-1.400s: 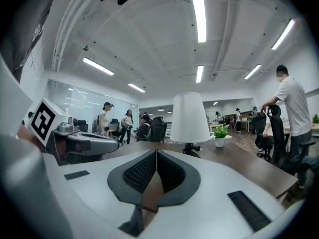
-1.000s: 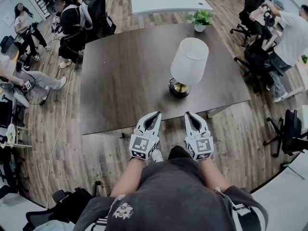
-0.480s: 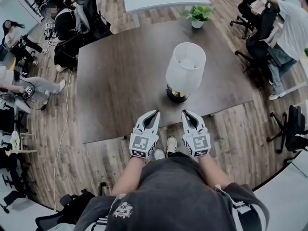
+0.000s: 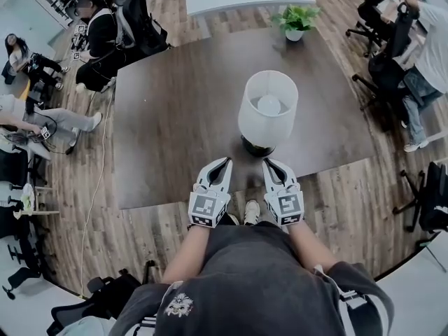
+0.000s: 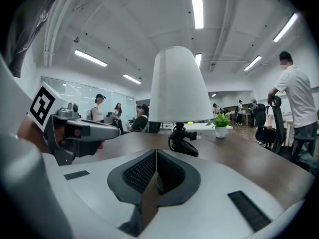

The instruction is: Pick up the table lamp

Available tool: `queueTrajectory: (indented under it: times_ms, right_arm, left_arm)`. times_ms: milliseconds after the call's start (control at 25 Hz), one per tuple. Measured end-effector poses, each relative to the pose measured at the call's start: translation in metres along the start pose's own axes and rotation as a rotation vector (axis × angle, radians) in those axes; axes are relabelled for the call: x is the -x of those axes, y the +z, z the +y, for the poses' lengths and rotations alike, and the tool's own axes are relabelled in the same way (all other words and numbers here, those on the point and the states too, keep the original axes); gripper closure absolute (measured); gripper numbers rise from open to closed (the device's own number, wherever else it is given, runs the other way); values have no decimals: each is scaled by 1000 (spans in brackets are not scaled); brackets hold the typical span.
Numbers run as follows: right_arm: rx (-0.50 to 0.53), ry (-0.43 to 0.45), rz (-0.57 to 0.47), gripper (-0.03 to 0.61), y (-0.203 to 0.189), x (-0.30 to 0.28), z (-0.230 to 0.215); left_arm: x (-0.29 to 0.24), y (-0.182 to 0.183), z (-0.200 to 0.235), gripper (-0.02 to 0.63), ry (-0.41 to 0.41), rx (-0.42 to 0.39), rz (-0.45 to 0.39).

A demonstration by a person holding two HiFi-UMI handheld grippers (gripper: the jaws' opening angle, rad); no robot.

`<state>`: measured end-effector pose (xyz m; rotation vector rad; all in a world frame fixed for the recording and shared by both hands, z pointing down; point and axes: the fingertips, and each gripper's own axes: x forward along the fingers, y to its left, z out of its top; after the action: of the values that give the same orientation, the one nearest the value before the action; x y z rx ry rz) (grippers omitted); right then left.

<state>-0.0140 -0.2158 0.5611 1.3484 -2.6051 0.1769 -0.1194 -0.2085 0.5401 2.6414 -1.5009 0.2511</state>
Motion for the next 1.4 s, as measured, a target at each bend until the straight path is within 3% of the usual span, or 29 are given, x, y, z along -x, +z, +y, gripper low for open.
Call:
queueTrajectory:
  times_ms: [280, 720, 920, 1400]
  right_arm:
    - [-14, 8, 14, 552, -13, -14, -12]
    - [-29, -57, 49, 548, -40, -49, -27]
    - [-32, -64, 93, 428, -55, -69, -37]
    - [-46, -154, 175, 379, -73, -121, -60]
  left_arm:
    - [-13, -6, 6, 606, 16, 7, 9]
    - [-32, -18, 30, 606, 34, 30, 0]
    - [-44, -35, 41, 606, 62, 52, 17]
    - [-67, -56, 70, 606, 68, 67, 47]
